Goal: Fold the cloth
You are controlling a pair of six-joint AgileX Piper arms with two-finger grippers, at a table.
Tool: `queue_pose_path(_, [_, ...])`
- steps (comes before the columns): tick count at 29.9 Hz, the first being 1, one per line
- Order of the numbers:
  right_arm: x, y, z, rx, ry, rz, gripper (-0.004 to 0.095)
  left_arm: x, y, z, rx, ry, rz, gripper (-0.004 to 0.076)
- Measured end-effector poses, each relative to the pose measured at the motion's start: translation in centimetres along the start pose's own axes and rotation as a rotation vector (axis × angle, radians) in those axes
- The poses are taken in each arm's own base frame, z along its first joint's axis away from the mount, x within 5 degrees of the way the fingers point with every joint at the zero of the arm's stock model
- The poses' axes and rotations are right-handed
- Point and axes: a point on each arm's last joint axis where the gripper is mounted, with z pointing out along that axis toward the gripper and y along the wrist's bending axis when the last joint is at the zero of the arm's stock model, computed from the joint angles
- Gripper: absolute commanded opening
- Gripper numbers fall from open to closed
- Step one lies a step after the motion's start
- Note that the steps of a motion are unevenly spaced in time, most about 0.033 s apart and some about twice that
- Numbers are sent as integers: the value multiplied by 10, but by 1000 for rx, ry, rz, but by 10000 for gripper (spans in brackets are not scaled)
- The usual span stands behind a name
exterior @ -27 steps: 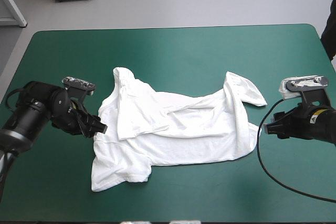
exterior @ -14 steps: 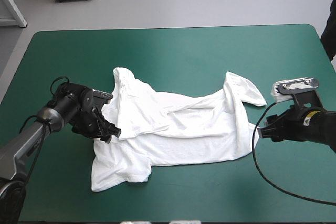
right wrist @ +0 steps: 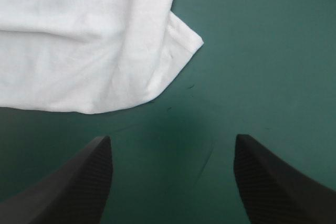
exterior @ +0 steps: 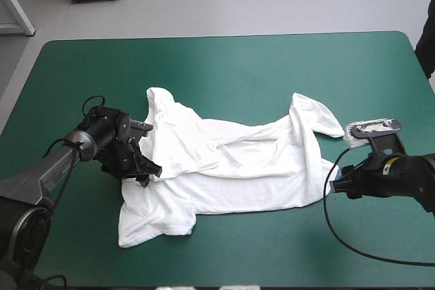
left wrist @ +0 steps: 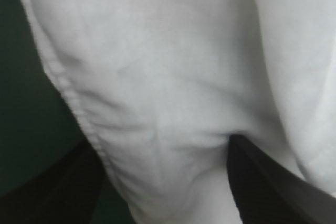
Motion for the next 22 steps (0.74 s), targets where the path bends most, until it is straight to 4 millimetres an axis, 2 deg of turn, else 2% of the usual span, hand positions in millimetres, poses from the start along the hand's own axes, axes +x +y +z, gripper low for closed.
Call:
queue_pose_path(3, [4,0,18,-1,48,-9,621,1,-1,3,13,4,-8,231])
queue_pose_path(7, [-6,0,45,-2,99,-25,621,0,-5,5,48,10,-25,-8])
queue_pose_path(17, [-28,-4,126,24,221,-36,621,-1,-8,7,71,14,-34,-8])
queue_pose_path(22, [-32,-4,152,24,231,-38,621,-1,-8,7,71,14,-34,-8])
